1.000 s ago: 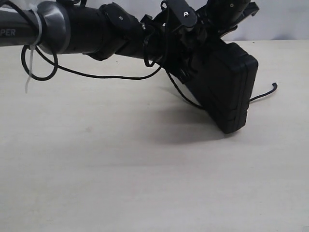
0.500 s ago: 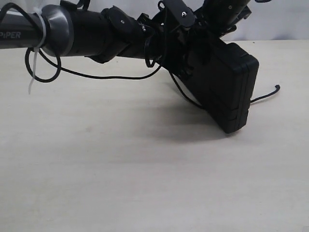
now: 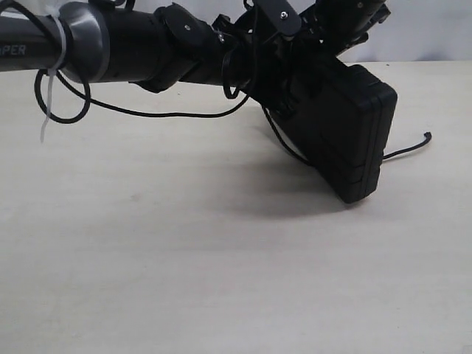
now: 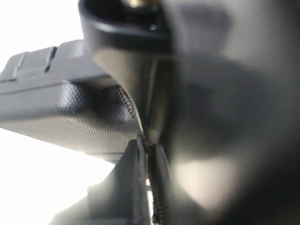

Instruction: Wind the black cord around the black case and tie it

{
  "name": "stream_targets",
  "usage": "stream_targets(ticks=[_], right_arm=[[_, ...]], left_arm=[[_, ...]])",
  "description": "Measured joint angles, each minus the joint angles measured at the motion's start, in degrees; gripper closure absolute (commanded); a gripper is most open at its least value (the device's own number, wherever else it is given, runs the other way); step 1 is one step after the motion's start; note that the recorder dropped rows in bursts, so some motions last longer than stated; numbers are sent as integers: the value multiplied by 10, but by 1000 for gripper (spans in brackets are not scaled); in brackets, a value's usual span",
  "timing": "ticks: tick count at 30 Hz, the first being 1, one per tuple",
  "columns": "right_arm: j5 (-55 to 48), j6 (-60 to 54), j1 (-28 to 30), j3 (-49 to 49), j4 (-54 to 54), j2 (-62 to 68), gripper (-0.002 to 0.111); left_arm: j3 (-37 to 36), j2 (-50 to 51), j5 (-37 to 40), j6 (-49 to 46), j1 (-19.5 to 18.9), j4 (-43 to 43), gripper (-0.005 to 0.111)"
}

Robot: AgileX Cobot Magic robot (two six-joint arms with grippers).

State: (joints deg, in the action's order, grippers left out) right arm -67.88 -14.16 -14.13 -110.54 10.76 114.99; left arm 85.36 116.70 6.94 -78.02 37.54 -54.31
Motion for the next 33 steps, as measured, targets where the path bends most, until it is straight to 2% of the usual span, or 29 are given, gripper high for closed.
stream_targets(ticks=[33], right_arm=[[-5,1,-5,2,-40,-13,52]], left_arm=[[3,2,0,0,5,0,107]])
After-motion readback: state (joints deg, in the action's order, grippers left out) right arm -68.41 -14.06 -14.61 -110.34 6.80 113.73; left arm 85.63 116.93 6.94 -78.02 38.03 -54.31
